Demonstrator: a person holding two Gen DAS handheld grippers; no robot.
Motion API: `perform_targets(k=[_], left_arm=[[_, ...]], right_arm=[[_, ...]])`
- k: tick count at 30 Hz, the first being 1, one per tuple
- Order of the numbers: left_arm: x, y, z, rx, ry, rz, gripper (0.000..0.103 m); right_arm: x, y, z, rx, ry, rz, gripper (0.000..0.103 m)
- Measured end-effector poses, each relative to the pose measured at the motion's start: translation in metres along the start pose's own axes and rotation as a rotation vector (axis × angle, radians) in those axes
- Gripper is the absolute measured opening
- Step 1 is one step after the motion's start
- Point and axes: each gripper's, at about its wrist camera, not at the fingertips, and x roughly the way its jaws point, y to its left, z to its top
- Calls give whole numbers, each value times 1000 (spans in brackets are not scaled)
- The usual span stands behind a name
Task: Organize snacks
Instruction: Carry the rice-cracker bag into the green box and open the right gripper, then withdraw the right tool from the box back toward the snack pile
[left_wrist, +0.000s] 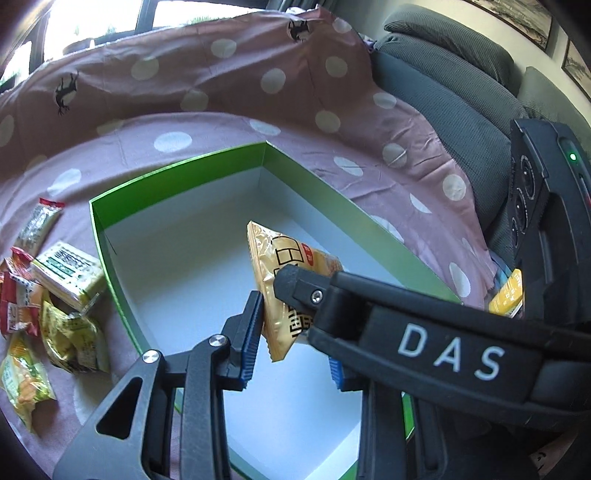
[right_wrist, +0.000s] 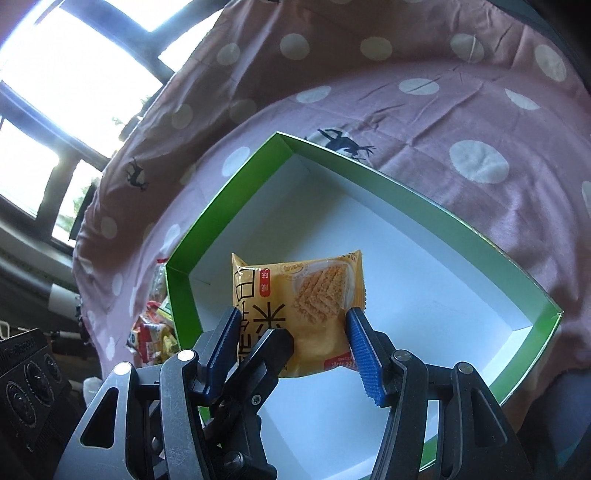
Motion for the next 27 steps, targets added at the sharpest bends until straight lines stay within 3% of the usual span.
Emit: perform_targets(k=[4,8,14,22,27], left_arm=[[2,3,-3,-26,20,-21,30],[-9,4,-6,-17,-18,19,34],[-37,26,-12,-67,-63,67,51],[-104,82,-25,-204,-171,236,81],[-135,120,-46,-276,-208,404,89]], right_arm=[[-2,-1,0,7,-17,-32,61],[-7,3,0,-5,-41,-44,62],[-18,16,0,-39,-112,-28,76],[-23,54,-9,-146,-192,-33,86],[-22,86,-22,-246,-226,-18,89]])
